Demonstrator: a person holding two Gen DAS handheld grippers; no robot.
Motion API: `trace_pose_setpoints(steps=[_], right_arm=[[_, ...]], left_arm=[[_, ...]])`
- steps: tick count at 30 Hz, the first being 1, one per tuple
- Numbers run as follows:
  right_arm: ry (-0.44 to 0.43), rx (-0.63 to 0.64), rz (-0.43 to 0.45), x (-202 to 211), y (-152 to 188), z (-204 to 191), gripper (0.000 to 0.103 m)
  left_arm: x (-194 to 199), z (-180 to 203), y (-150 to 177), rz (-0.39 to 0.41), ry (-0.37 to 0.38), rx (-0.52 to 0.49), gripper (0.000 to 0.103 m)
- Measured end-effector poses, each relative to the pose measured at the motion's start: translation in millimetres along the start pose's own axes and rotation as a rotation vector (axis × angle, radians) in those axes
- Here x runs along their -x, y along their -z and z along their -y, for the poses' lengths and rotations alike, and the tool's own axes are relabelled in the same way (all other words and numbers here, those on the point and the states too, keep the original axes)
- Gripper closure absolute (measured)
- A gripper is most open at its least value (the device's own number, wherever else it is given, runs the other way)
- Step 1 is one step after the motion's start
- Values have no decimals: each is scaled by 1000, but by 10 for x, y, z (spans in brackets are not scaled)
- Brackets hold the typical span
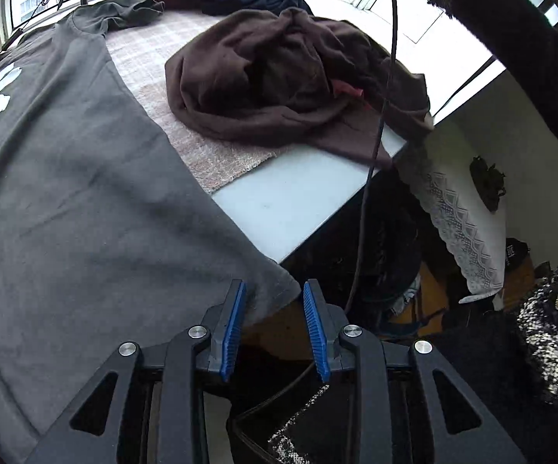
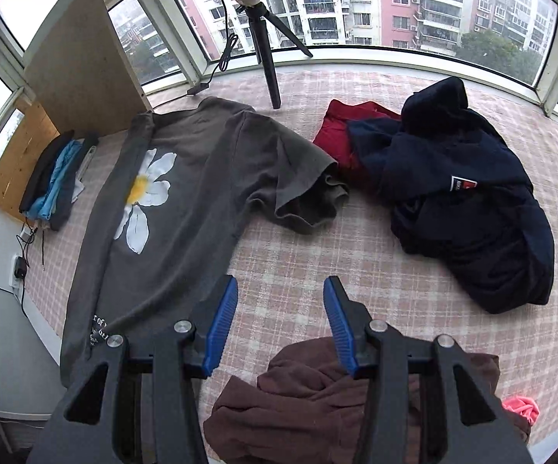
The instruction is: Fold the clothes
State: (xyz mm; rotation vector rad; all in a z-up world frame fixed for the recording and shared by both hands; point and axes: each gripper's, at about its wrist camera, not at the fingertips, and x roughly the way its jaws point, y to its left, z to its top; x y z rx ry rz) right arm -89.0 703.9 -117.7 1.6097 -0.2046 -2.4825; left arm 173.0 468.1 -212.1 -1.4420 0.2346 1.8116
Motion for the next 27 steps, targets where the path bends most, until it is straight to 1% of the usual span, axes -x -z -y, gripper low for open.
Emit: trace_pose_setpoints(steps=[1, 3, 6, 9, 12, 15, 17, 18, 19, 21, 22, 23, 24, 25, 26, 27], right_arm=[[6, 20, -4, -100, -56, 13, 57], [18, 30, -17, -303, -165, 67, 57], [-62, -56, -40, -563, -323, 260, 57], [-142, -143, -63, -823, -482, 454, 57], [-222, -229, -86, -1083, -640, 647, 57], [-302, -316, -109, -1343, -798, 841, 57], [-360, -360, -91, -1386, -871, 947, 57], [-376, -371, -82, -1392, -901, 977, 57], [-367, -368, -85, -1419, -933, 978, 58], [-342, -354, -86, -1462, -993, 966, 62], [-313, -333, -73, -1453, -1013, 931, 79], [-283, -312, -61, -1445, -1033, 896, 101], [-254, -287, -28, -1385, -1054, 858, 101], [-225, -253, 37, -1239, -1075, 817, 101], [-175, -203, 112, -1076, -1096, 762, 101], [-90, -125, 205, -884, -1116, 684, 101]], left_arm=[[-69, 0, -34, -13, -6, 15, 73], [-169, 0, -97, -28, 6, 42, 73], [-208, -4, -168, -28, 23, 70, 73], [-138, -86, -248, -15, 26, 105, 73], [-13, -225, -363, -5, -21, 122, 73], [72, -446, -564, 7, -66, 122, 72], [71, -608, -748, 9, -118, 109, 72], [65, -693, -835, 15, -146, 100, 72], [60, -781, -923, 21, -170, 94, 72], [51, -982, -1100, 33, -197, 109, 72], [43, -1079, -1187, 38, -214, 117, 72], [21, -1165, -1263, 42, -238, 124, 72], [-14, -1241, -1321, 36, -244, 132, 72], [-55, -1304, -1354, 24, -230, 135, 72], [-98, -1358, -1379, 11, -218, 137, 72], [-151, -1379, -1379, -6, -212, 136, 72]])
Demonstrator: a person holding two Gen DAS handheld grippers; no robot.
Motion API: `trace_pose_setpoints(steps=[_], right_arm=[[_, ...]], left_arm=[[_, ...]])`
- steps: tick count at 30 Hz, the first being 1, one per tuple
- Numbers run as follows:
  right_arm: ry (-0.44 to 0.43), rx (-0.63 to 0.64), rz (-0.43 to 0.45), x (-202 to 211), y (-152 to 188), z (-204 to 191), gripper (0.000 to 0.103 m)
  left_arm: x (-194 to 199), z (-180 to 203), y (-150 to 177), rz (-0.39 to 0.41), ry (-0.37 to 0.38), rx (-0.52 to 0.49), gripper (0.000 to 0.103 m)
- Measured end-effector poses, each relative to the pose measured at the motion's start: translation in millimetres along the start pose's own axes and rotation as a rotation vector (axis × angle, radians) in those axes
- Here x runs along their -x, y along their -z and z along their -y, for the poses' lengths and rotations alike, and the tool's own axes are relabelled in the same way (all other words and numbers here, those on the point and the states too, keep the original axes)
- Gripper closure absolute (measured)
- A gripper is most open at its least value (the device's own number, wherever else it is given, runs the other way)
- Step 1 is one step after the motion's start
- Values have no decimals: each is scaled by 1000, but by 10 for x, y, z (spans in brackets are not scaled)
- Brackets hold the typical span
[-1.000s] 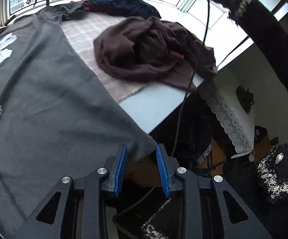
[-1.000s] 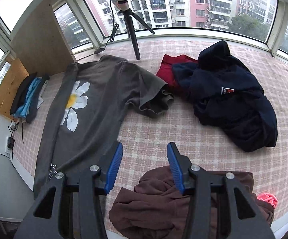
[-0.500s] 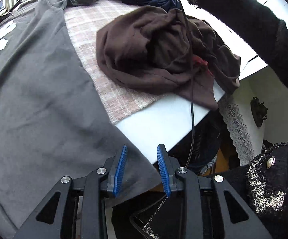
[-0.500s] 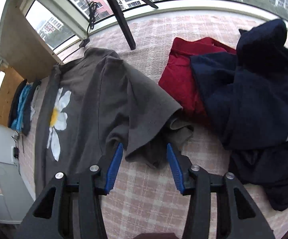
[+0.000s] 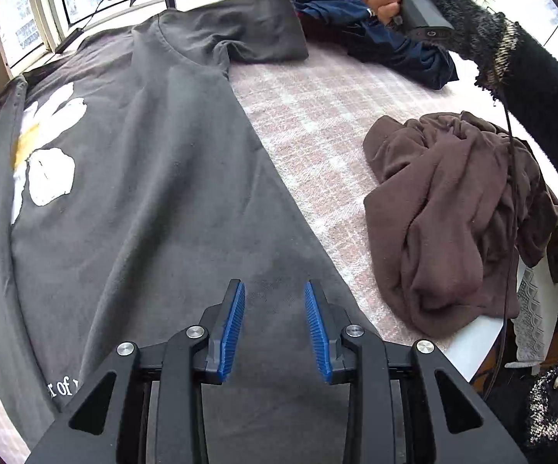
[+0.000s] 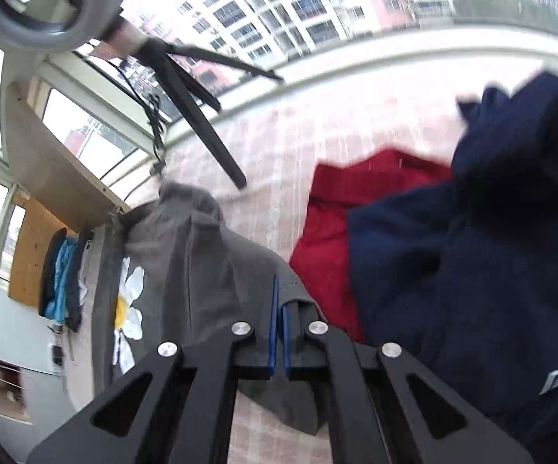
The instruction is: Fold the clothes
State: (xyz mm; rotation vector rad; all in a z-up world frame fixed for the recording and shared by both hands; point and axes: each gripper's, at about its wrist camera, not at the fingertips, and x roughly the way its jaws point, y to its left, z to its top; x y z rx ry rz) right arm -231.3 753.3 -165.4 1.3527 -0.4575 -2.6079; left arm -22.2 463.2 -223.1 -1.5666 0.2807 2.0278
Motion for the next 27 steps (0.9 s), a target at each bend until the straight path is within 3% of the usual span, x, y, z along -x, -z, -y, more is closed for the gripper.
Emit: trace_pose_setpoints(steps=[1, 5, 6, 7, 8, 10, 12, 14, 18, 22, 25, 27], right_arm=[[40, 52, 43, 84, -38, -47, 101], [1, 0, -116, -202, -126, 115, 99], [-9, -13, -156, -274, -148, 156, 95], [-19, -37, -192, -328, -154, 209, 83], [-39, -72, -206, -324, -125, 277, 78], [-108, -113, -181, -208, -26, 379, 74], [-164, -140, -174, -50, 125, 458, 64], [-211, -156, -170, 87, 279, 512, 63], [-203, -73, -182, 140, 559, 370, 63], [-170, -26, -233, -71, 639, 243, 63], [-152, -13, -264, -185, 712, 231, 63], [-139, 12, -278, -218, 757, 209, 79]], left_arm=[[-48, -2, 0, -14, 5, -5, 72], [-89, 70, 34, -17, 25, -47, 64], [-77, 80, 32, -22, 32, -51, 64], [-64, 90, 30, -27, 39, -54, 64], [-46, 101, 21, -29, 46, -60, 64], [33, 137, -45, -10, 49, -84, 64], [127, 164, -169, 21, 50, -125, 64], [193, 164, -367, 58, 25, -184, 63], [158, 76, -905, 107, -44, -276, 63], [-53, -95, -1413, 104, -61, -296, 63], [-159, -244, -1602, 80, -81, -265, 63], [-129, -346, -1620, 85, -63, -237, 63]])
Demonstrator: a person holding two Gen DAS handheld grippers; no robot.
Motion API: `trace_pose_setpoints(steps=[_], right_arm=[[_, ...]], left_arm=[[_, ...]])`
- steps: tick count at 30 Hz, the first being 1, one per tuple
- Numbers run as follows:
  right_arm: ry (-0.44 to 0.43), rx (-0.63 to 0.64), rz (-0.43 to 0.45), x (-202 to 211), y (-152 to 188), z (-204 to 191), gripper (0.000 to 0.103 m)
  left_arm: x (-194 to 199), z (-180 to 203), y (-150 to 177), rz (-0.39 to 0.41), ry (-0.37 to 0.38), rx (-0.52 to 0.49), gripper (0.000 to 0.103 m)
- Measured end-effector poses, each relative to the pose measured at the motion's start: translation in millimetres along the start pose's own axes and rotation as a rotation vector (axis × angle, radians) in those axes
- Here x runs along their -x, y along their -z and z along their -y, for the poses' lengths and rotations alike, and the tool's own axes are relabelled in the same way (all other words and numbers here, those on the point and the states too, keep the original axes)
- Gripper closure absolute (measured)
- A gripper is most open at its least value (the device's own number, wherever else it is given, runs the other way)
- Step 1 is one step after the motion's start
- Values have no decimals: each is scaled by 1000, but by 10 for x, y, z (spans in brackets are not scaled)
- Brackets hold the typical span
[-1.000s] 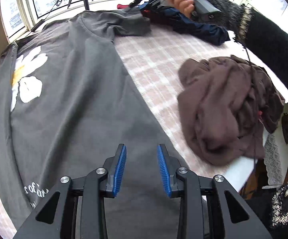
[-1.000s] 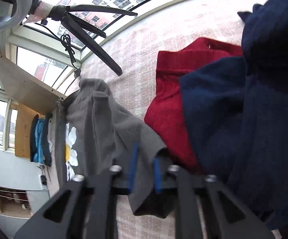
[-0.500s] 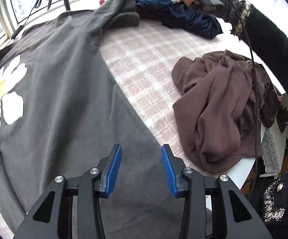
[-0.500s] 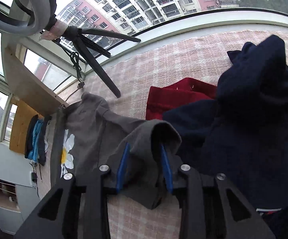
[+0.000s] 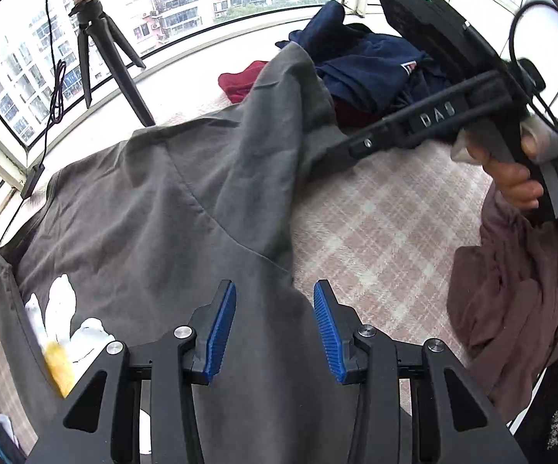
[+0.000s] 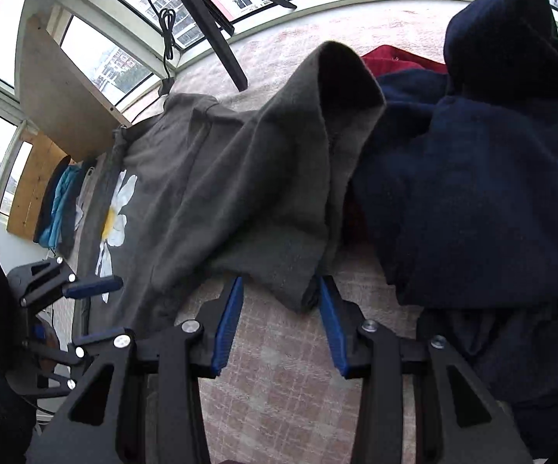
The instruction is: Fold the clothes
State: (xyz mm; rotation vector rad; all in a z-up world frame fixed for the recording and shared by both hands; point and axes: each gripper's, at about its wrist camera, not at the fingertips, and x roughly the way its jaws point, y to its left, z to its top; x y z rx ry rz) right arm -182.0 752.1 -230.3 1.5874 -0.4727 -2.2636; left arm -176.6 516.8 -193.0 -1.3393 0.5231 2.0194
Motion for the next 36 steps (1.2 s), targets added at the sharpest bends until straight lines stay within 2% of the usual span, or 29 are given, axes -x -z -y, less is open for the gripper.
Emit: trace_pose_setpoints(steps=[1, 4, 7, 9, 10, 12, 14, 18, 20, 21, 22, 23, 24, 25, 27, 28, 29, 32, 36], right_arm=[[13, 42, -6, 37, 15, -58, 97], [50, 167, -24, 148, 60, -234, 97], [91, 282, -49, 254, 98, -388, 94], [111, 265, -72, 341, 49, -311, 83], [90, 222, -39, 426, -17, -224, 76], [58, 152, 19, 558, -155, -72, 75], [83, 144, 36, 531, -317, -5, 75], [134, 129, 70, 477, -640, 128, 75], [159, 122, 87, 450, -801, 194, 75], [163, 120, 88, 426, -862, 223, 75], [152, 123, 75, 383, -889, 246, 75], [145, 126, 61, 334, -912, 266, 75], [142, 130, 47, 273, -928, 283, 75], [140, 132, 33, 211, -941, 296, 75], [123, 153, 19, 168, -900, 303, 80], [117, 170, 16, 166, -876, 291, 95], [119, 192, 16, 162, -868, 259, 100], [199, 260, 64, 247, -920, 115, 101], [295, 386, 212, 582, -1061, -145, 101]], left_arm=[[6, -42, 15, -8, 7, 11, 63], [14, -56, 50, -14, 11, 15, 63], [-18, 69, -18, 0, 43, -26, 63], [-95, 224, -116, 17, 46, -71, 63], [-142, 320, -175, 28, 55, -97, 63], [-231, 518, -305, 60, 74, -141, 63], [-319, 715, -428, 98, 68, -196, 63], [-519, 962, -622, 135, -34, -294, 63], [-597, 969, -691, 139, -56, -310, 63], [-634, 945, -727, 140, -59, -306, 63], [-671, 912, -758, 139, -54, -297, 68], [-712, 874, -781, 134, -38, -290, 75], [-759, 832, -801, 118, -23, -276, 88], [-792, 784, -810, 105, -11, -255, 96], [-735, 697, -778, 127, 32, -214, 97], [-679, 657, -752, 146, 56, -195, 97], [-609, 619, -721, 160, 85, -178, 97], [-404, 480, -655, 192, 151, -103, 98], [-170, 362, -625, 274, 303, 23, 98]])
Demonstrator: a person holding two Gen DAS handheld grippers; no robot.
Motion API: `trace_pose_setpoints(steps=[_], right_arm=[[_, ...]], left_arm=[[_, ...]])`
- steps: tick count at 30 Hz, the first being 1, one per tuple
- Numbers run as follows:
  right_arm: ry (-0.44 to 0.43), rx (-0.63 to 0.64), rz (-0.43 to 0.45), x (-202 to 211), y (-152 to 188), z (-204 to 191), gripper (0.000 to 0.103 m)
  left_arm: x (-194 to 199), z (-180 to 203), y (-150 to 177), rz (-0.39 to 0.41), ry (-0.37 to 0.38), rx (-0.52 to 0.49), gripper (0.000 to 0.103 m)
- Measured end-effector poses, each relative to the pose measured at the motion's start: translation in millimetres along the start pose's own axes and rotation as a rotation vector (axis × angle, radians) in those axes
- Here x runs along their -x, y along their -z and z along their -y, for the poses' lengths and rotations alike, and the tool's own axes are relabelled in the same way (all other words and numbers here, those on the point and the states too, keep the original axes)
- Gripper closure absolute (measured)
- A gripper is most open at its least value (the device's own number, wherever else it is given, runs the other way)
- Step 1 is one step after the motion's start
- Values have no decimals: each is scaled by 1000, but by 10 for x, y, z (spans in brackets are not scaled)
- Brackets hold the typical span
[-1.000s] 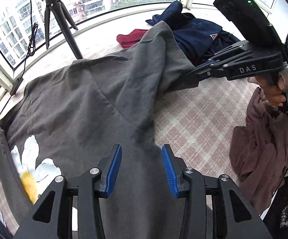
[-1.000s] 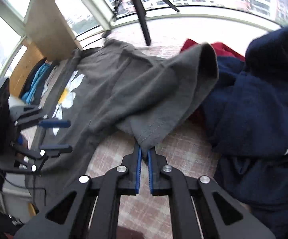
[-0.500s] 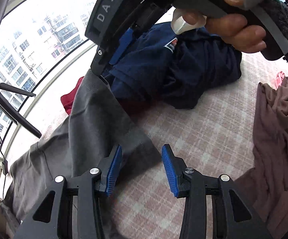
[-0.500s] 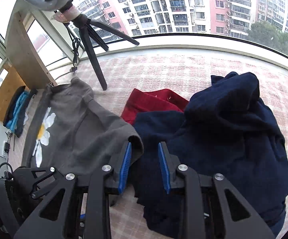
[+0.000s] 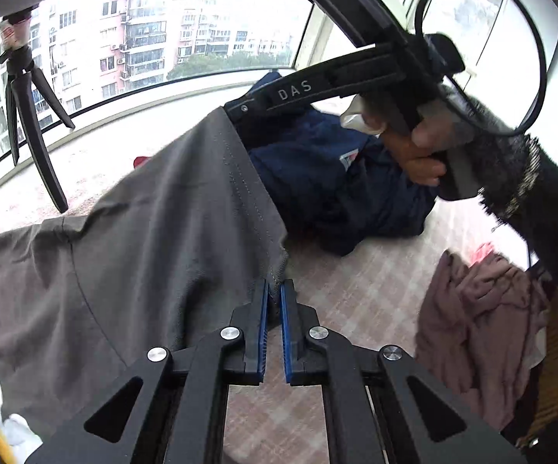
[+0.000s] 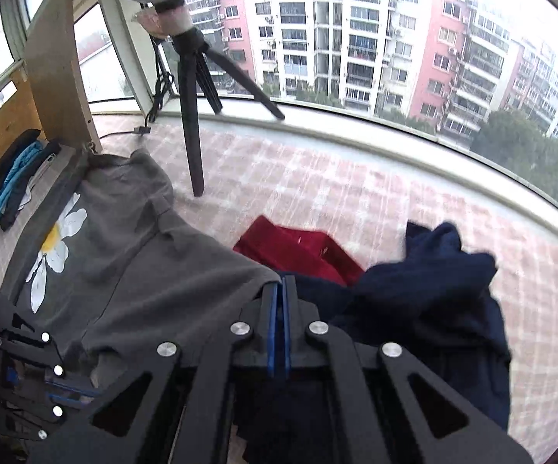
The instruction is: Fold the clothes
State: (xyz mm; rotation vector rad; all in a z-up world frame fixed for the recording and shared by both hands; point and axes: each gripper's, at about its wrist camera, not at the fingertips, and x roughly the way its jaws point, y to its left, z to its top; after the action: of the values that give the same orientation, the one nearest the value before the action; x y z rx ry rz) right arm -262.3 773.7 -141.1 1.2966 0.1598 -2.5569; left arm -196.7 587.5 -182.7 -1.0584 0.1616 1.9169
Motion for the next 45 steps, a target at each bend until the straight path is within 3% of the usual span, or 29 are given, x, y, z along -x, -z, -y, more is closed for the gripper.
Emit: trace_pose_setpoints(steps=[1, 3, 7, 9, 11, 12, 13, 15, 17, 20, 23, 25, 26, 27, 28, 30, 32, 35, 38, 41, 45], right_arm=[[16, 22, 18, 19, -54, -45, 101], [71, 77, 18, -67, -98, -139, 101], [127, 137, -139, -502, 19, -139, 100], [125, 105, -187, -589, 106, -12, 95], [117, 66, -190, -523, 174, 128, 79], [114, 46, -183, -464, 203, 198, 79], [101, 20, -171, -395, 222, 269, 79], [41, -53, -127, -223, 228, 414, 77], [-54, -154, -91, -130, 208, 557, 75], [-159, -267, -84, -224, 148, 648, 67], [-177, -261, -114, -463, 91, 507, 67], [-161, -223, -152, -605, 97, 372, 68], [-149, -194, -168, -636, 121, 303, 90], [-137, -166, -185, -667, 145, 234, 100], [-126, -139, -185, -659, 171, 179, 99], [-114, -108, -135, -527, 224, 136, 100], [-124, -139, -116, -495, 226, 176, 100], [-138, -187, -87, -448, 228, 236, 100], [-148, -231, -64, -421, 225, 283, 100], [-144, -240, -83, -480, 218, 256, 99], [-176, -255, -97, -456, 253, 295, 99]], left_arm=[[14, 10, -6, 23, 26, 10, 97], [-161, -3, -4, -10, 26, 13, 97], [-622, -85, 114, -164, 68, 90, 92], [-582, 47, 185, -155, 64, 70, 91], [-511, 188, 253, -166, 72, 43, 90], [-458, 264, 287, -172, 72, 24, 89], [-378, 348, 322, -162, 43, -10, 84], [-212, 505, 395, -129, -45, -82, 82], [-87, 589, 441, -87, -134, -137, 74], [-121, 563, 353, -72, -231, -143, 72], [-277, 437, 239, -97, -316, -160, 67], [-416, 415, 193, -116, -364, -165, 70], [-388, 373, 197, -128, -311, -124, 73], [-360, 331, 202, -140, -259, -84, 75], [-298, 289, 208, -141, -216, -50, 74], [64, 184, 229, -65, -207, -33, 73], [395, -85, 229, -3, -258, -24, 65], [616, -838, 146, 0, -392, 107, 65], [519, -1541, 40, -9, -348, 288, 68], [248, -1718, -56, -58, -362, 229, 69], [-98, -1662, -47, -109, -510, 113, 66]])
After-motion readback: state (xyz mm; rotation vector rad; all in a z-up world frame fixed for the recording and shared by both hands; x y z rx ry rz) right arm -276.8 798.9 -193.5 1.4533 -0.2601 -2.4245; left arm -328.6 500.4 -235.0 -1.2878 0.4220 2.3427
